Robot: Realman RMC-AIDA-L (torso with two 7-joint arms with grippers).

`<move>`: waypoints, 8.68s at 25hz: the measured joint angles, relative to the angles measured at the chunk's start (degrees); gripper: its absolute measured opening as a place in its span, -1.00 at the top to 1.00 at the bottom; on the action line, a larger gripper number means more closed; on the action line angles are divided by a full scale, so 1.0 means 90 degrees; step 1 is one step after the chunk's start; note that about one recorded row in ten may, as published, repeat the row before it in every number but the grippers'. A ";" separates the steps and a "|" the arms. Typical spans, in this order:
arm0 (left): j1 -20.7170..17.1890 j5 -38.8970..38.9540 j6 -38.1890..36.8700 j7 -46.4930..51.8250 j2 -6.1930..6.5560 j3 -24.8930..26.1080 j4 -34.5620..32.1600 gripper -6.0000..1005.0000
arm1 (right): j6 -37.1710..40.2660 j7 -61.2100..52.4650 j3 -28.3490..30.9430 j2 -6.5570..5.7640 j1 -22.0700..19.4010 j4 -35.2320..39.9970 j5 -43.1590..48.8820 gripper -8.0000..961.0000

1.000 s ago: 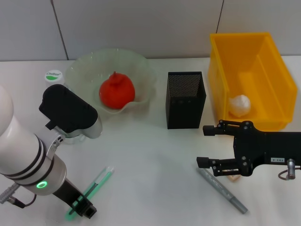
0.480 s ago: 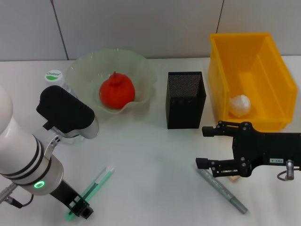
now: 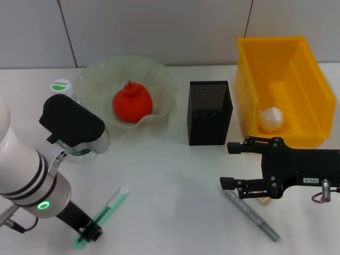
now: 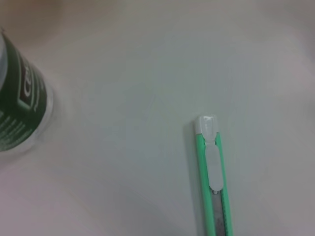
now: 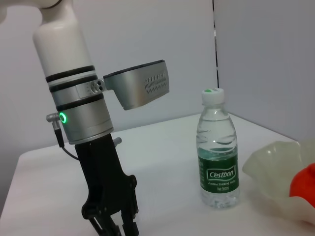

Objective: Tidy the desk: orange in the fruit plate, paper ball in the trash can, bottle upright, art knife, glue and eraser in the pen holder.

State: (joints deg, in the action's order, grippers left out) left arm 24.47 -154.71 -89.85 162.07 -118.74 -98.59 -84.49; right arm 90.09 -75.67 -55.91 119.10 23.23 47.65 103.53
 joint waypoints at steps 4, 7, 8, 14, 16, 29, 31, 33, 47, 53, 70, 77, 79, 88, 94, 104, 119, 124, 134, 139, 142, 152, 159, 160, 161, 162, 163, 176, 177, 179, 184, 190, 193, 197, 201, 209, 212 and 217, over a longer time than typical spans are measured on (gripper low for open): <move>0.0028 -0.0006 -0.0003 -0.0001 -0.0001 0.0000 -0.0010 0.22 | -0.0001 0.0000 0.0001 -0.0001 0.0004 -0.0001 0.0000 -0.72; 0.0036 -0.0029 -0.0006 0.0007 0.0000 -0.0002 0.0000 0.36 | -0.0001 0.0001 0.0002 -0.0002 0.0006 -0.0002 0.0000 -0.72; 0.0036 -0.0029 -0.0006 0.0007 0.0000 -0.0002 0.0000 0.39 | -0.0001 0.0001 0.0002 -0.0002 0.0007 -0.0002 0.0000 -0.72; 0.0043 -0.0035 -0.0012 0.0033 0.0000 -0.0003 0.0009 0.46 | -0.0001 0.0000 0.0001 -0.0001 0.0029 -0.0002 0.0000 -0.72; 0.0044 -0.0040 -0.0021 0.0042 -0.0001 -0.0003 0.0010 0.46 | -0.0001 0.0000 0.0001 -0.0002 0.0035 -0.0002 0.0000 -0.72; 0.0072 -0.0060 -0.0040 0.0113 -0.0017 -0.0053 0.0013 0.46 | 0.0000 0.0000 0.0001 -0.0001 0.0077 -0.0009 0.0000 -0.72; 0.0084 -0.0084 -0.0045 0.0132 -0.0015 -0.0057 0.0013 0.46 | 0.0000 0.0000 0.0001 -0.0002 0.0082 -0.0017 0.0000 -0.72; 0.0084 -0.0085 -0.0045 0.0125 -0.0013 -0.0060 0.0012 0.47 | 0.0000 0.0000 0.0001 -0.0001 0.0084 -0.0022 0.0000 -0.72; 0.0001 -0.0095 -0.0136 0.0131 0.0008 0.0022 -0.0242 0.97 | -0.0009 0.0000 0.0020 -0.0001 0.0076 -0.0056 0.0000 -0.72; 0.0020 -0.0022 -0.0268 0.0079 0.0005 0.0087 -0.0310 0.96 | -0.0011 0.0000 0.0080 -0.0001 0.0100 -0.0098 0.0000 -0.72; 0.0089 -0.0070 -0.0163 0.0146 -0.0017 0.0151 -0.0050 0.04 | 0.0000 0.0000 0.0079 -0.0001 0.0123 -0.0099 0.0000 -0.72; 0.0128 -0.0077 -0.0075 0.0146 -0.0020 0.0108 0.0088 0.02 | -0.0005 0.0000 0.0079 -0.0001 0.0124 -0.0106 0.0000 -0.72; 0.0128 -0.0077 -0.0074 0.0147 -0.0020 0.0107 0.0091 0.01 | -0.0006 0.0000 0.0079 -0.0001 0.0124 -0.0108 0.0000 -0.72; 0.0172 -0.0055 -0.0099 0.0146 -0.0028 0.0101 0.0149 0.12 | -0.0010 -0.0001 0.0079 -0.0001 0.0125 -0.0119 0.0000 -0.72; 0.0204 -0.0056 -0.0096 0.0146 -0.0029 0.0087 0.0158 0.21 | -0.0010 0.0000 0.0079 -0.0001 0.0125 -0.0127 0.0000 -0.72; 0.0211 -0.0061 -0.0111 0.0186 -0.0030 0.0026 0.0179 0.26 | -0.0010 0.0000 0.0079 -0.0001 0.0125 -0.0149 0.0000 -0.72; 0.0212 -0.0142 -0.0096 0.0245 -0.0029 -0.0222 0.0115 0.53 | -0.0010 -0.0001 0.0096 -0.0001 0.0124 -0.0170 0.0000 -0.72; 0.0115 -0.0113 -0.0168 0.0234 -0.0019 -0.0111 -0.0201 0.62 | -0.0007 -0.0001 0.0107 -0.0001 0.0123 -0.0169 -0.0004 -0.72; -0.0332 0.0299 -0.0323 -0.0211 0.0017 0.0662 -0.0891 0.96 | 0.0138 -0.0056 0.0410 -0.0001 0.0114 -0.0162 -0.0025 -0.72; -0.0304 0.0290 -0.0318 -0.0296 0.0009 0.0586 -0.0833 0.93 | 0.0159 -0.0071 0.0414 -0.0001 0.0114 -0.0163 -0.0028 -0.72; -0.0264 0.0274 -0.0258 -0.0298 -0.0005 0.0475 -0.0807 0.92 | 0.0182 -0.0073 0.0413 -0.0001 0.0114 -0.0165 -0.0030 -0.72; -0.0045 0.0222 -0.0053 -0.0175 -0.0020 0.0024 -0.0371 0.38 | 0.0223 -0.0029 0.0371 -0.0001 0.0130 -0.0159 -0.0030 -0.72; -0.0012 0.0192 0.0032 -0.0217 -0.0020 -0.0005 -0.0204 -0.12 | 0.0225 -0.0018 0.0389 -0.0001 0.0177 -0.0164 -0.0030 -0.72; -0.0004 0.0187 0.0042 -0.0226 -0.0020 -0.0013 -0.0159 -0.16 | 0.0225 -0.0018 0.0389 -0.0001 0.0177 -0.0164 -0.0030 -0.72; 0.0002 0.0186 0.0048 -0.0233 -0.0020 -0.0025 -0.0117 -0.19 | 0.0222 -0.0017 0.0387 -0.0001 0.0180 -0.0164 -0.0029 -0.72; 0.0014 0.0183 0.0059 -0.0235 -0.0020 -0.0045 -0.0069 -0.19 | 0.0213 -0.0017 0.0382 -0.0001 0.0183 -0.0165 -0.0029 -0.72; 0.0023 0.0182 0.0064 -0.0235 -0.0020 -0.0059 -0.0041 -0.19 | 0.0203 -0.0016 0.0374 -0.0001 0.0185 -0.0166 -0.0029 -0.72; 0.0043 0.0196 0.0055 -0.0243 -0.0020 -0.0152 -0.0007 -0.12 | 0.0167 -0.0010 0.0374 -0.0001 0.0192 -0.0178 -0.0029 -0.72; 0.0045 0.0193 0.0049 -0.0243 -0.0020 -0.0152 -0.0007 -0.05 | 0.0166 -0.0010 0.0373 -0.0001 0.0193 -0.0177 -0.0029 -0.72; 0.0051 0.0191 0.0035 -0.0245 -0.0020 -0.0152 -0.0007 0.07 | 0.0166 -0.0010 0.0365 -0.0001 0.0192 -0.0177 -0.0029 -0.72; 0.0065 0.0178 0.0024 -0.0242 -0.0019 -0.0171 0.0009 0.23 | 0.0189 -0.0009 0.0383 -0.0001 0.0193 -0.0178 -0.0029 -0.72; 0.0101 0.0177 0.0023 -0.0187 -0.0020 -0.0240 0.0063 0.27 | 0.0208 -0.0010 0.0398 -0.0001 0.0192 -0.0187 -0.0029 -0.72; 0.0117 0.0170 0.0023 -0.0167 -0.0020 -0.0263 0.0081 0.27 | 0.0207 -0.0009 0.0390 -0.0001 0.0192 -0.0187 -0.0029 -0.72; 0.0129 0.0168 0.0028 -0.0153 -0.0027 -0.0301 0.0081 0.26 | 0.0208 -0.0010 0.0408 -0.0001 0.0179 -0.0187 -0.0029 -0.72; 0.0171 0.0168 0.0024 -0.0094 -0.0029 -0.0315 0.0070 0.44 | 0.0210 -0.0010 0.0411 -0.0001 0.0167 -0.0187 -0.0029 -0.72; 0.0081 0.0171 -0.0080 -0.0087 -0.0006 -0.0247 -0.0258 0.62 | 0.0219 -0.0010 0.0412 -0.0001 0.0153 -0.0185 -0.0029 -0.72; -0.0039 0.0208 -0.0146 -0.0160 0.0008 -0.0102 -0.0533 0.61 | 0.0224 -0.0027 0.0412 -0.0001 0.0145 -0.0169 -0.0029 -0.72; -0.0377 0.0744 -0.0168 -0.0786 0.0008 0.0667 -0.0794 0.61 | 0.0251 -0.0072 0.0441 -0.0001 0.0128 -0.0146 -0.0094 -0.72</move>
State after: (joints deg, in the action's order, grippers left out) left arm 21.08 -148.02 -91.36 155.00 -118.66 -92.58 -91.63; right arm 92.35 -76.32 -51.94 119.09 24.38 46.33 102.69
